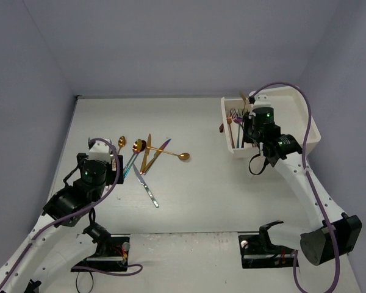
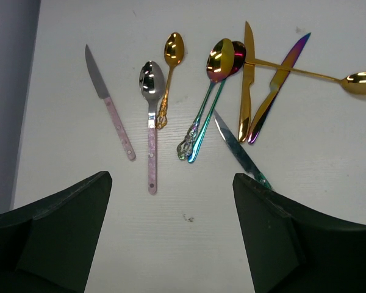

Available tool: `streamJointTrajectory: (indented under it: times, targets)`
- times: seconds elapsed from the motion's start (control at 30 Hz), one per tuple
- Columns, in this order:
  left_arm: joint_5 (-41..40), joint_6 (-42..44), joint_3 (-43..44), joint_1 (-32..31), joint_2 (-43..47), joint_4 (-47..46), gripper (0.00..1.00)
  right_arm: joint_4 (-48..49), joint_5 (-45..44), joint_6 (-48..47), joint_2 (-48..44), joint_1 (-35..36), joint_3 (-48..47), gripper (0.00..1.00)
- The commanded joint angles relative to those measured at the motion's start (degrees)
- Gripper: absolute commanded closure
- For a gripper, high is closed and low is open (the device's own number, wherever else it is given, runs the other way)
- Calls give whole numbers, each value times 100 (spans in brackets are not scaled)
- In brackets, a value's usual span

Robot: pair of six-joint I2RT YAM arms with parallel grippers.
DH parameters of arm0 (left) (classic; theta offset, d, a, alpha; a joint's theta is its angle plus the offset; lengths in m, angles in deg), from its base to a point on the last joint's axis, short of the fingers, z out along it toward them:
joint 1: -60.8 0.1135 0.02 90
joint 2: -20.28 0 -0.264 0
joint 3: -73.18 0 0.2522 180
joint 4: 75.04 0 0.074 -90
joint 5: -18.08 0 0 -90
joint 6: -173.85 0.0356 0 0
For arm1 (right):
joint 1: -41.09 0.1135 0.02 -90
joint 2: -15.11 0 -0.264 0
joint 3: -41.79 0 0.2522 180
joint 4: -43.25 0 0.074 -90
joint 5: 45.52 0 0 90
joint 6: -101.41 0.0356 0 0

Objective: Sort the eating utensils into containers

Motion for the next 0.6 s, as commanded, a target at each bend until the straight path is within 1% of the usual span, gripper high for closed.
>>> streamJointTrajectory:
  times: [0.0, 0.1, 0.17, 0.23, 0.27, 0.37, 0.43, 0.57]
  targets:
    - [-49, 225, -28, 34, -26, -462, 22, 210, 274, -34, 117, -38, 57, 99]
    - [-17, 227, -58, 56, -71, -485, 22, 227, 296, 12, 149, -38, 72, 93]
    - [35, 225, -62, 77, -118, -496, 22, 227, 300, 41, 134, -38, 99, 82]
    - [93, 228, -53, 116, -164, -502, 22, 235, 238, 60, 92, -30, 112, 73]
    - [125, 234, -53, 143, -183, -514, 22, 235, 211, 57, 76, -30, 113, 67]
    - [211, 225, -70, 191, -191, -530, 22, 227, 151, 42, 20, -30, 24, 56]
    - [247, 203, -79, 213, -178, -523, 22, 227, 109, 72, -41, 20, -112, 53]
    - [275, 181, -88, 236, -155, -522, 22, 227, -157, 25, -104, 401, -532, 51]
